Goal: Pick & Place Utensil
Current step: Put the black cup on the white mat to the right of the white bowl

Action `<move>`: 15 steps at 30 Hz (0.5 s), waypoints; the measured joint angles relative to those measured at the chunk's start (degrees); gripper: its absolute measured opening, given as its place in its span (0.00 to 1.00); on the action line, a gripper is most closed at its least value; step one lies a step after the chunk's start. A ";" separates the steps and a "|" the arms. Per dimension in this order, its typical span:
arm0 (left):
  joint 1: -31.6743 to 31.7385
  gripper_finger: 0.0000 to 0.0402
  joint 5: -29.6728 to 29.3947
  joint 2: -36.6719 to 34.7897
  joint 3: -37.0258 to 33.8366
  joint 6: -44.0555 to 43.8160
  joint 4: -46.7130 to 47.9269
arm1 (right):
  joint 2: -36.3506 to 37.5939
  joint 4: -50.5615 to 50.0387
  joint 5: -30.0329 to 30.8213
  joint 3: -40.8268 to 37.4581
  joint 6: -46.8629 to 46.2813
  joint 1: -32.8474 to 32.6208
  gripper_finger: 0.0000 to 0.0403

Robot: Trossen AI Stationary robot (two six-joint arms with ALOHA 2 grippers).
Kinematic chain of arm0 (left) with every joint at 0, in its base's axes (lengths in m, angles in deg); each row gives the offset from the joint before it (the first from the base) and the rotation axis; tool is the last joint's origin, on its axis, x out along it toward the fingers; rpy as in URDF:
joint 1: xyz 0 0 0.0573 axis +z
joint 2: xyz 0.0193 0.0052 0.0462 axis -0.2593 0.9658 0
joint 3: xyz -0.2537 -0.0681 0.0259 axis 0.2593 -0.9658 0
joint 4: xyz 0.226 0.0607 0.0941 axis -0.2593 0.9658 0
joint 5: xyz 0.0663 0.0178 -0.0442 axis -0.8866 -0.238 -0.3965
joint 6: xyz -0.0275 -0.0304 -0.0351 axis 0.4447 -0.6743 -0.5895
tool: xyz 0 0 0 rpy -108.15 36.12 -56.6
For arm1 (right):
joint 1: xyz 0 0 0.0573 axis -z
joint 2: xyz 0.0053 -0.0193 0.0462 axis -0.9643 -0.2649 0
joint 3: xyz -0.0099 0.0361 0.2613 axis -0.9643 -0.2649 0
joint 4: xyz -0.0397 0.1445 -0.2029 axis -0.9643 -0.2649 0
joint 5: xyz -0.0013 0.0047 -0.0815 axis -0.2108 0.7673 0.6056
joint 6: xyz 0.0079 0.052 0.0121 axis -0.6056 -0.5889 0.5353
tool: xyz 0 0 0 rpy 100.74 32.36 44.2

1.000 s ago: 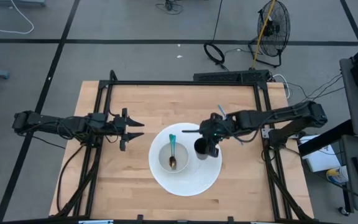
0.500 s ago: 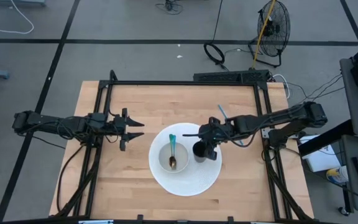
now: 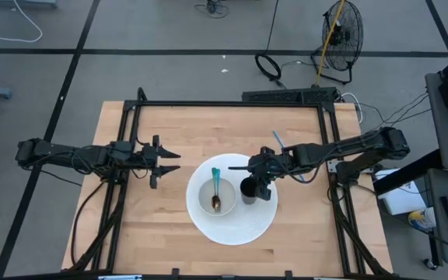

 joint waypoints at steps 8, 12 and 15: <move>0.00 0.46 0.00 0.00 0.00 0.00 0.02 | 0.00 0.09 0.02 0.00 -0.01 0.00 0.00; -0.01 0.46 0.01 0.00 0.00 0.00 0.02 | -1.74 0.71 0.00 0.00 -0.02 0.00 0.00; 0.00 0.46 0.00 -0.01 0.00 0.00 0.11 | -2.86 1.02 -0.45 -0.04 -0.01 -0.07 0.00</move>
